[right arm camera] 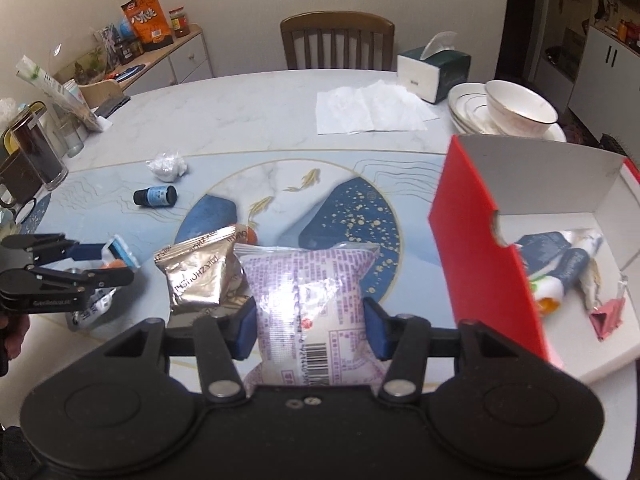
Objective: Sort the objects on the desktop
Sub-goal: 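Grasp the orange-printed packet with the left tool while the right tool grasps the purple bread bag, then carry both packets into the red box and open both tools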
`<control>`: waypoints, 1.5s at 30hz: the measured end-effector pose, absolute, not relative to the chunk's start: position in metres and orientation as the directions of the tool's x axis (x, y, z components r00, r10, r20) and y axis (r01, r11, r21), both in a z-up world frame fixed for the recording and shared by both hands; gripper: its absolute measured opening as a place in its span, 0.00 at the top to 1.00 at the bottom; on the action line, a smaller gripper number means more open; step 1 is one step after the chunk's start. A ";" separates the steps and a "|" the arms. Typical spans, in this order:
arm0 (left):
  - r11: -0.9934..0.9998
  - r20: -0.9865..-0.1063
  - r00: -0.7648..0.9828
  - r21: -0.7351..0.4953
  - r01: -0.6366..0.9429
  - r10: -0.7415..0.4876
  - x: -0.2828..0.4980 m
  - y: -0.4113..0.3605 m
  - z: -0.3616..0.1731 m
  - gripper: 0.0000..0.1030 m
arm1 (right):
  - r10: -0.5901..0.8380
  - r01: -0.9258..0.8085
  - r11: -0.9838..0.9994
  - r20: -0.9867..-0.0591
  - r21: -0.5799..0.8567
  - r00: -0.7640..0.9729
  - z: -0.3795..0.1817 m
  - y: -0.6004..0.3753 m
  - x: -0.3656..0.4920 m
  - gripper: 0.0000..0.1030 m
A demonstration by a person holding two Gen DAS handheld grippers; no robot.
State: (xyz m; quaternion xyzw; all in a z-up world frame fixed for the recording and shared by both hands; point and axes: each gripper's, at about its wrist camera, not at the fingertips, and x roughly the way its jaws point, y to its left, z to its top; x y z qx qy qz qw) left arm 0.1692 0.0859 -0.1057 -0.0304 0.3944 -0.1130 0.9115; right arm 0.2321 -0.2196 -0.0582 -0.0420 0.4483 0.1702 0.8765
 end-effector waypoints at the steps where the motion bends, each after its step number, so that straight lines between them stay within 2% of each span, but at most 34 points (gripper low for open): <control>1: 0.973 -0.711 0.665 -0.151 0.176 -0.230 0.166 0.086 -0.103 0.48 | 0.254 -0.330 0.941 -0.800 0.075 0.543 -0.057 -0.222 0.231 0.49; 12: 0.974 -0.690 0.687 -0.173 0.149 -0.228 0.135 0.066 -0.067 0.48 | 0.251 -0.295 0.951 -0.783 0.091 0.569 -0.023 -0.261 0.216 0.50; 23: 0.978 -0.648 0.733 -0.162 0.133 -0.207 0.127 0.015 -0.030 0.48 | 0.259 -0.311 0.947 -0.768 0.082 0.586 0.001 -0.316 0.227 0.50; 45: 0.979 -0.569 0.796 -0.113 0.170 -0.204 0.173 -0.116 0.018 0.48 | 0.292 -0.359 0.931 -0.731 0.069 0.616 0.009 -0.433 0.267 0.50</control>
